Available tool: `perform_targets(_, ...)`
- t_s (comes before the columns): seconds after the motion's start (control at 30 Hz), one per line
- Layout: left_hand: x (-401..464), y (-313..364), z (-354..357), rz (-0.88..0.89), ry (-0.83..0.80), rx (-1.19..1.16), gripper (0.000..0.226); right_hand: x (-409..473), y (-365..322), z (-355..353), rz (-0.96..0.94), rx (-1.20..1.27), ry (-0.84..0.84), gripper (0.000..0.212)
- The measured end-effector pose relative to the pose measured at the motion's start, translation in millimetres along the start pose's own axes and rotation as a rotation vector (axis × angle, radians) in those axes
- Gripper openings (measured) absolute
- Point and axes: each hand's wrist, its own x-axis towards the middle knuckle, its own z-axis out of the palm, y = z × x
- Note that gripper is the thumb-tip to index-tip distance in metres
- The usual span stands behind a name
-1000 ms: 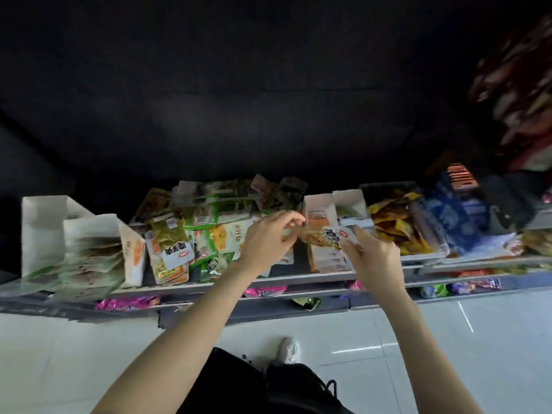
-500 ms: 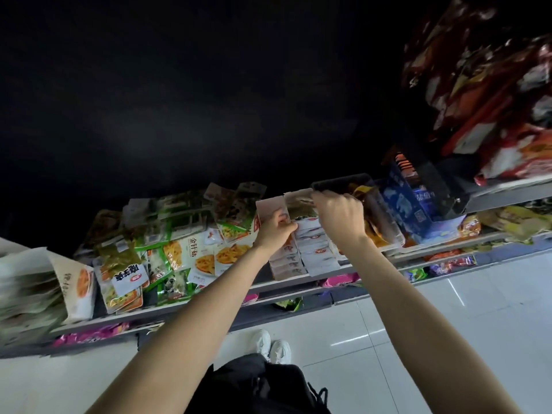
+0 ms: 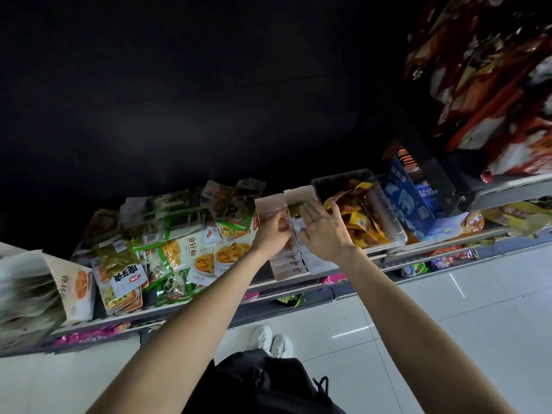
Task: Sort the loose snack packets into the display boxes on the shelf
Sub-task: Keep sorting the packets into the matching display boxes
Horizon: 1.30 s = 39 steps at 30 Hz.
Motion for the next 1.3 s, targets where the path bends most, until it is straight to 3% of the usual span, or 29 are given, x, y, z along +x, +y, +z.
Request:
perform_targets(0.17, -5, 2, -8, 0.078, 0.018, 0.171, 0.049, -7, -9, -6, 0.018, 0.106, 0.48, 0.042)
perform_targets(0.3, -36, 2, -34, 0.206, 0.296, 0.172, 0.021, -22, -40, -25, 0.015, 0.347, 0.624, 0.035)
perform_targets(0.4, -63, -30, -60, 0.209, 0.518, 0.145, 0.007, -30, -80, -26, -0.03, 0.54, 0.563, 0.027)
perform_targets(0.47, -74, -61, -73, 0.1, 0.557, 0.181, 0.011, -26, -109, -15, -0.052, 0.641, 0.383, 0.026)
perform_targets(0.57, -77, -109, -82, -0.126, 0.43, 0.29, 0.034, -10, -143, 21, 0.01, 0.659, -0.002, 0.042)
perform_targets(0.63, -74, -133, -84, -0.185, 0.317, 0.366, 0.055, 2, -157, 43, 0.11, 0.639, -0.198, 0.054)
perform_targets(0.77, -60, -146, -84, -0.218, 0.286, 0.384, 0.053, 21, -170, 68, 0.261, 0.587, -0.336, 0.059)
perform_targets(0.97, -39, -142, -81, -0.325, 0.233, 0.263, 0.046, 21, -174, 75, 0.232, 0.513, -0.372, 0.052)
perform_targets(1.13, -42, -140, -89, -0.368, 0.207, 0.1, 0.026, 20, -170, 57, 0.286, 0.802, -0.344, 0.042)
perform_targets(1.3, -82, -132, -105, -0.413, 0.176, -0.067, 0.003, -8, -170, 34, 0.446, 1.028, -0.135, 0.038)
